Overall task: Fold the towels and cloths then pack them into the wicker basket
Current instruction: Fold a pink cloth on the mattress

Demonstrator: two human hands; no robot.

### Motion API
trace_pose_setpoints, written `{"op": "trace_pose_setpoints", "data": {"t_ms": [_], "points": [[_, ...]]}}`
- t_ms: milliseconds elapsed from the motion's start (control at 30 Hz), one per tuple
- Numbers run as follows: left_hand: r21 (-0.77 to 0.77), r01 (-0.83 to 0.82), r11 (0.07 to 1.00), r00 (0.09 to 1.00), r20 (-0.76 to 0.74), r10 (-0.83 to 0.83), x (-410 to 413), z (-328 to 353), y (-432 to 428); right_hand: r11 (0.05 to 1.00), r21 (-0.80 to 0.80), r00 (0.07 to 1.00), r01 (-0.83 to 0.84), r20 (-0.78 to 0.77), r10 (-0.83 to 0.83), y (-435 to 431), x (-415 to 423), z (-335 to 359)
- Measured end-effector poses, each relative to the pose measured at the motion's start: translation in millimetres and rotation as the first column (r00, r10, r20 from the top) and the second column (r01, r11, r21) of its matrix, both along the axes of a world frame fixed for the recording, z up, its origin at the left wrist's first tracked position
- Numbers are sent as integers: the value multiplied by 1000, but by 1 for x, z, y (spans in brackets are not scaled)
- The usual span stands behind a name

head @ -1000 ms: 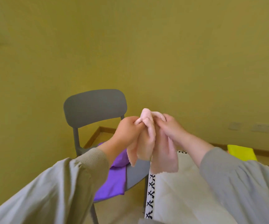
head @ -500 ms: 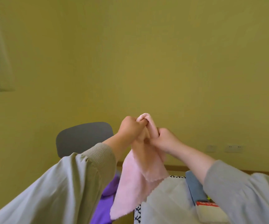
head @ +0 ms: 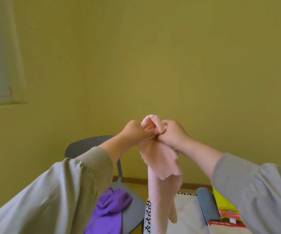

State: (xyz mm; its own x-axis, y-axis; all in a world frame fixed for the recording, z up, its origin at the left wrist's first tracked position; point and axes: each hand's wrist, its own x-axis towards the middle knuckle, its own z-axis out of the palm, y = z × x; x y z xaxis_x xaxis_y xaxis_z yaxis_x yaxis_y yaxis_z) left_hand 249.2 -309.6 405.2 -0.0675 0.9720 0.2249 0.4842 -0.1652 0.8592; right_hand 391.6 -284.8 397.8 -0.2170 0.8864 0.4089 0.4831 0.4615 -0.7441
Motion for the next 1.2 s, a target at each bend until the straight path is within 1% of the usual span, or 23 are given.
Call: {"op": "trace_pose_setpoints", "data": {"t_ms": [67,100,167,200,233,300,333,433,567,633,667,733,800,833,867,900,933,967,1067,1200], "points": [[-13,105,994,984,146,-102,-7,-1,-3,1000,26,1000,16,-18,-16,-2,-1,4],[-19,144,989,968,211,-137,-11,-2,-3,1000,-3,998,2,-59,-2,-2,0,7],[-21,172,985,946,283,-159,-20,0,-5,989,-117,987,-92,-143,75,-5,3,12],[-16,181,983,935,311,-167,-24,1,-6,977,-161,983,-140,-138,119,-7,4,14],[-12,195,981,922,343,-179,-27,3,-7,974,-165,987,-153,-65,144,-9,4,16],[-9,227,974,899,386,-206,-31,5,-9,989,-94,984,-115,129,126,-11,3,20],[-11,241,970,896,388,-218,-32,5,-10,994,-57,981,-94,167,102,-12,2,22],[-15,257,966,872,436,-225,-30,1,-9,995,-56,985,-84,149,91,-12,-1,22],[-7,221,975,841,508,-187,-25,1,-10,976,-139,979,-170,88,183,-15,3,20],[-4,174,985,856,495,-149,-25,2,-10,979,-135,981,-151,104,166,-16,6,20],[1,121,993,891,441,-109,-26,1,-8,985,-118,984,-122,116,136,-15,7,19],[18,2,1000,962,271,-7,-29,2,-6,996,-74,993,-59,96,66,-13,9,18],[28,-58,998,993,106,55,-33,2,-5,1000,-5,999,3,37,-3,-7,12,17],[31,-66,997,998,3,66,-35,2,-5,998,34,999,43,6,-44,-4,13,18],[30,-71,997,989,-129,74,-37,1,-4,994,72,996,86,-19,-85,0,16,18],[24,-81,996,962,-260,84,-39,-1,-5,987,103,992,127,-39,-124,4,18,18],[15,-98,995,928,-360,97,-41,-3,-6,980,119,986,161,-51,-156,7,21,18],[3,-125,992,901,-419,115,-45,-6,-8,974,127,982,187,-49,-182,10,23,17],[7,-232,973,841,-501,204,-61,-16,-9,955,158,966,249,25,-256,16,25,9],[47,-362,931,783,-526,331,-81,-24,-8,950,153,950,272,116,-291,18,27,1]]}}
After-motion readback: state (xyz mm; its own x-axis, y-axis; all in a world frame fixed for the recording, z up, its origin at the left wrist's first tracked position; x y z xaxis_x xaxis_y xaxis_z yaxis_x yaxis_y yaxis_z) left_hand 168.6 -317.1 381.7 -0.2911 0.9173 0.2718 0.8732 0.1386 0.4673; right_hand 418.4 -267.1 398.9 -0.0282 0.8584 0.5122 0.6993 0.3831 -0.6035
